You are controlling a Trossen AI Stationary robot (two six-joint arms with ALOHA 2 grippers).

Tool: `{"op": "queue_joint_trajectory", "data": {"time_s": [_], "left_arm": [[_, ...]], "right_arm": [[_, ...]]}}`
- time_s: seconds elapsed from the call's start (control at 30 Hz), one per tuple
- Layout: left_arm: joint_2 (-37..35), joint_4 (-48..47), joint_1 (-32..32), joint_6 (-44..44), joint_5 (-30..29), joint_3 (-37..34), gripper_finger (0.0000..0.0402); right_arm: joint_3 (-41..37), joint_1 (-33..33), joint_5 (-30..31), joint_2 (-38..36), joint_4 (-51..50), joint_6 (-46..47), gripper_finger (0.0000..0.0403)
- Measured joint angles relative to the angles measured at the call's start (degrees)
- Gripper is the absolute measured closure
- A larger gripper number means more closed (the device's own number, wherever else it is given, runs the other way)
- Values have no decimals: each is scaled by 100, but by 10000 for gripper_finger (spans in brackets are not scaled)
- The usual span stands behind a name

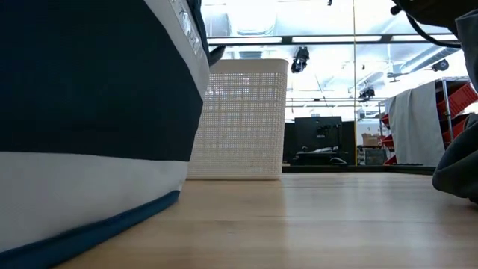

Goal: Sort clothes
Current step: Put the brown shorts into the blue laundry organizer

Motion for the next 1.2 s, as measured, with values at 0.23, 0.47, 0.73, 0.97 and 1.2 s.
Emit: {"op": "queue_joint_trajectory", "data": {"time_s": [0.23, 0.47, 0.73, 0.97, 1.2], "left_arm": [[126, 3461, -183, 661, 639, -1268, 365], [139, 4054, -194, -64, 900, -2158, 398], [172, 3982, 184, -350, 1194, -2579, 401], [-65, 3666, 271, -331, 1106, -2464, 401], [-441, 2310, 228, 445, 1152, -1296, 402]], "right_arm": [[-21, -160, 20, -85, -355, -627, 391], [-39, -309, 6, -820, -390, -1143, 391], [-5, -53, -426, -1501, 121, -16, 391], [-46, 75, 98, -779, 279, 789, 391], [-28, 27, 59, -174, 149, 877, 391]]}}
